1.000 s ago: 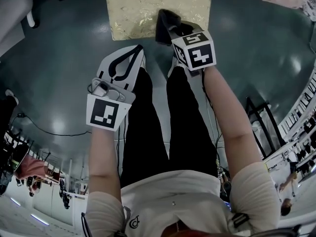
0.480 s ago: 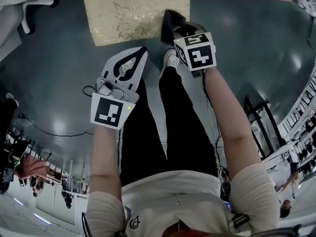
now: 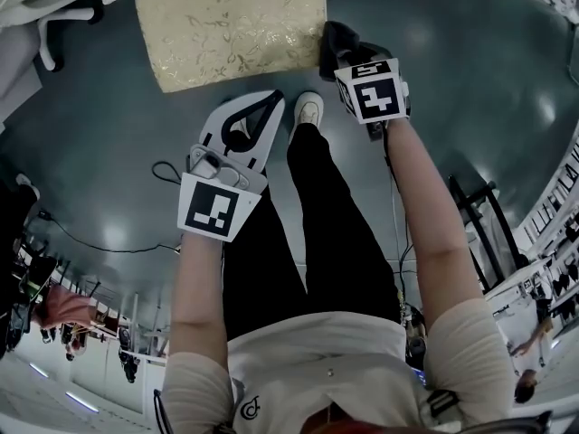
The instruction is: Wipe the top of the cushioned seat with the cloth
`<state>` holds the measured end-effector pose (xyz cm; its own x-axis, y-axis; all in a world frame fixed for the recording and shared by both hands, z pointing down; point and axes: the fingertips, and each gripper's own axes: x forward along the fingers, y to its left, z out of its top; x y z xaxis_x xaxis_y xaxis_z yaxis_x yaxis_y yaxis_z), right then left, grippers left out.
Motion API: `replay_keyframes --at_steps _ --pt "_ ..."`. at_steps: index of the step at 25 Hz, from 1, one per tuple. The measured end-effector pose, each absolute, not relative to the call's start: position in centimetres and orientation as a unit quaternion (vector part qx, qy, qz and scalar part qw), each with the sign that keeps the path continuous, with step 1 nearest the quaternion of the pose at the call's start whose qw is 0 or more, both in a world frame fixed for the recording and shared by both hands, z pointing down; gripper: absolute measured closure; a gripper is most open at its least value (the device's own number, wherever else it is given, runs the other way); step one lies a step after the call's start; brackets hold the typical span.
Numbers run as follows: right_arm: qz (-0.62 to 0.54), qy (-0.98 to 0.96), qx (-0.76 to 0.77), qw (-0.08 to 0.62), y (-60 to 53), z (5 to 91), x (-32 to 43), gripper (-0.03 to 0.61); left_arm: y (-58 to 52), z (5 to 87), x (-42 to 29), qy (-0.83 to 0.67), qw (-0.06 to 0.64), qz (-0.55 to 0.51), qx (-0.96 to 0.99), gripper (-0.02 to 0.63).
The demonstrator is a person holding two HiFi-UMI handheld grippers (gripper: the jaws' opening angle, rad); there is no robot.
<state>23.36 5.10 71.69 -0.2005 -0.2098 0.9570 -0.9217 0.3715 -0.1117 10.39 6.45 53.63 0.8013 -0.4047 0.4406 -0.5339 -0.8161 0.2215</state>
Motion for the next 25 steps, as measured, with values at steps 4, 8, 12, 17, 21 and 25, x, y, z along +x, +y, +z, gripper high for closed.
replay_keyframes --at_steps 4,8,12,17,21,25 --pt "0.363 -0.701 0.406 0.460 5.1 69.2 22.7 0.504 6.8 52.2 10.6 -0.255 0.172 0.181 0.934 0.601" --pt "0.354 -0.721 0.414 0.428 4.6 65.3 21.0 0.503 6.0 49.4 9.8 -0.303 0.189 0.140 0.923 0.601" --pt "0.358 -0.727 0.434 0.394 4.6 60.5 19.1 0.503 5.1 45.8 8.3 -0.330 0.184 0.122 0.918 0.601" --pt "0.329 -0.748 0.465 0.340 2.9 52.3 17.1 0.503 3.3 39.1 6.0 -0.340 0.150 0.098 0.923 0.601" --pt "0.323 -0.772 0.472 0.277 2.2 44.5 15.4 0.503 2.3 33.0 4.3 -0.344 0.111 0.090 0.928 0.601" --pt "0.284 -0.787 0.484 0.256 1.9 36.9 14.2 0.503 1.7 26.9 2.8 -0.347 0.078 0.087 0.931 0.601"
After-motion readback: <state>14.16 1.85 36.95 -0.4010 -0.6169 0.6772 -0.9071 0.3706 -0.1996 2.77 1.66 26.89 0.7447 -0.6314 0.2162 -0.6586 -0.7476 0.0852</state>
